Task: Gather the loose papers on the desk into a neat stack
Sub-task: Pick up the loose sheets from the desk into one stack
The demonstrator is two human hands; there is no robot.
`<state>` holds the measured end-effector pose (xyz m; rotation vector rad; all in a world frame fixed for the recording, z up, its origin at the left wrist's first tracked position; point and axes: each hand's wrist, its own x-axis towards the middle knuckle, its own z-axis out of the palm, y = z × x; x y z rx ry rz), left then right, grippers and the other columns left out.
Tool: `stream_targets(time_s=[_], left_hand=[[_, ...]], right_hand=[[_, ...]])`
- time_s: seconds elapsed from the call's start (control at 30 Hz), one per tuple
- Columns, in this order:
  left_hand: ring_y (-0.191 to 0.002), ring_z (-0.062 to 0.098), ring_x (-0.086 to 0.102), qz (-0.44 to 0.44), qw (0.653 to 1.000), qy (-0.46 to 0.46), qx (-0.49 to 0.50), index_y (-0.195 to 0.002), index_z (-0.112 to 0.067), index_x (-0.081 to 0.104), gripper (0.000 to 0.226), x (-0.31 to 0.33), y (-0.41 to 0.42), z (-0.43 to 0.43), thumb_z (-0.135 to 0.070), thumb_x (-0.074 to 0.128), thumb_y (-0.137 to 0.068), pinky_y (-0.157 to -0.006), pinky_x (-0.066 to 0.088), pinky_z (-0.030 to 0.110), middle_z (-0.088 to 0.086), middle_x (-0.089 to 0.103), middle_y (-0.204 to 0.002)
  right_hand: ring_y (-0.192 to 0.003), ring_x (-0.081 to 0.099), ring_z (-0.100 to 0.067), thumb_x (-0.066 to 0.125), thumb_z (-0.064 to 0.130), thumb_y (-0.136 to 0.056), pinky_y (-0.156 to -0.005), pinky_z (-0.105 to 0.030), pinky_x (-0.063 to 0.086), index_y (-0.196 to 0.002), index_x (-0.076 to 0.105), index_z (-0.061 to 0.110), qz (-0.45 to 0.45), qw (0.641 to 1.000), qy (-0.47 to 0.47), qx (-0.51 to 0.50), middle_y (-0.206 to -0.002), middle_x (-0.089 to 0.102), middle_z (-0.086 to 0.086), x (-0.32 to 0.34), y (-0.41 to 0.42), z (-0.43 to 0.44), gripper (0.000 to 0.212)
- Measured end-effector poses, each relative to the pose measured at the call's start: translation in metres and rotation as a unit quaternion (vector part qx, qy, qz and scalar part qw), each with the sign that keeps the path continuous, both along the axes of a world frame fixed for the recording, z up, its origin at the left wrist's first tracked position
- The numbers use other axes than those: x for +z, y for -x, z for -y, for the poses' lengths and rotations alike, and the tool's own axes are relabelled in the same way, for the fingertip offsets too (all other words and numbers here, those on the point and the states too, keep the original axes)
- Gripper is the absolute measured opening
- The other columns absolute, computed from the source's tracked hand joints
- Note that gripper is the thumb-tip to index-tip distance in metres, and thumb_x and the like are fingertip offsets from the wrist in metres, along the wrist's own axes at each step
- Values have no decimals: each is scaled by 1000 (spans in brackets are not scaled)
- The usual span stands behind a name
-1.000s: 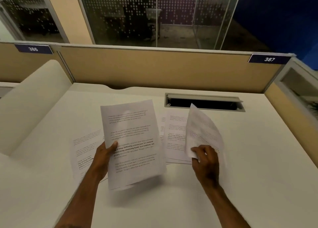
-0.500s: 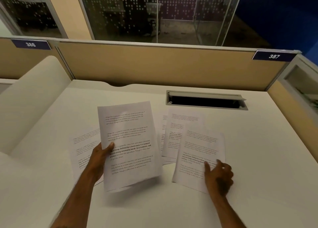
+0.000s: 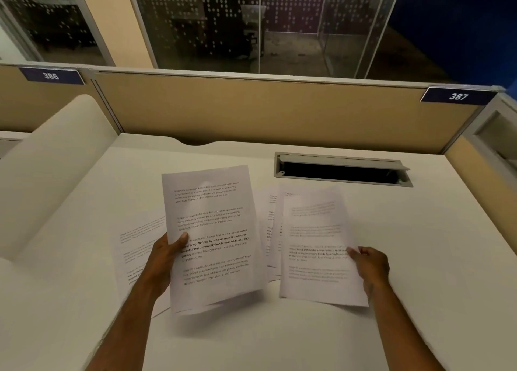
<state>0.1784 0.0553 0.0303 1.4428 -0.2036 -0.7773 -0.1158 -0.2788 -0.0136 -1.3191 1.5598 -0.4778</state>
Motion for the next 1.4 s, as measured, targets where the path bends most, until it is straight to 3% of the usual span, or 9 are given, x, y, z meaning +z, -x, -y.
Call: stream_targets(time_s=[0.13,0.3,0.4,0.5,0.63,0.87,1.07,1.17,1.4], left_hand=[[-98,43,74,-1,1000,-3,23,-128,-11,61,36,-5,-11,0,-23,65,-95,-79,60,60,19,76,-115],[-97,43,74,2,999,-12,32,-127,-12,62,47,-3,-18,-2,-30,67,-85,-81,59,64,19,76,-113],[-97,43,74,5,999,-15,35,-127,-11,62,48,-5,-22,-3,-31,67,-84,-81,58,64,19,76,-113],[-98,44,74,-2,999,-11,33,-126,-11,62,40,-8,-26,-2,-26,67,-89,-81,59,63,19,76,-113],[-99,45,73,-7,999,-10,31,-127,-11,62,48,-5,-25,0,-32,71,-85,-81,59,63,20,76,-114],[-98,44,74,0,999,-13,40,-126,-10,62,31,3,-31,2,-20,60,-96,-77,62,56,21,76,-113],[-96,38,76,-1,999,5,36,-126,-10,63,30,17,-27,8,-19,59,-97,-75,64,49,19,77,-113],[-98,38,75,-14,999,17,27,-126,-9,63,32,24,-21,13,-18,60,-96,-75,64,47,19,76,-114],[-101,41,73,-18,999,25,17,-125,-11,66,29,30,-3,16,-20,56,-99,-77,63,48,20,75,-114]], right_hand=[[-96,69,-39,73,16,-86,-87,-44,57,-111,70,-2,-59,997,46,21,-109,73,-21,-4,-39,18,31],[-111,56,-45,71,30,-87,-88,-48,54,-120,58,-7,-239,966,67,72,-125,56,-29,-25,-66,15,51],[-115,53,-45,79,29,-81,-88,-52,52,-125,49,-3,-262,960,54,78,-129,48,-28,-20,-76,5,62],[-105,62,-44,87,24,-66,-90,-53,55,-122,51,2,-211,976,-22,49,-119,60,-23,-33,-80,26,70],[-81,67,-34,83,9,-67,-86,-48,58,-101,69,-7,-149,985,-76,47,-89,70,-18,-15,-72,35,40],[-97,68,-35,70,17,-90,-90,-50,56,-121,61,12,56,984,63,156,-112,67,-11,88,-78,27,33],[-93,75,-27,69,8,-87,-80,-40,61,-123,65,10,291,930,-41,222,-106,78,-7,146,-82,12,36],[-85,77,-26,66,3,-87,-72,-34,63,-119,66,1,307,915,-92,245,-98,79,-10,131,-106,-19,32],[-104,72,-33,70,16,-89,-91,-47,58,-122,67,10,271,901,-175,289,-114,75,-13,79,-142,-92,34]])
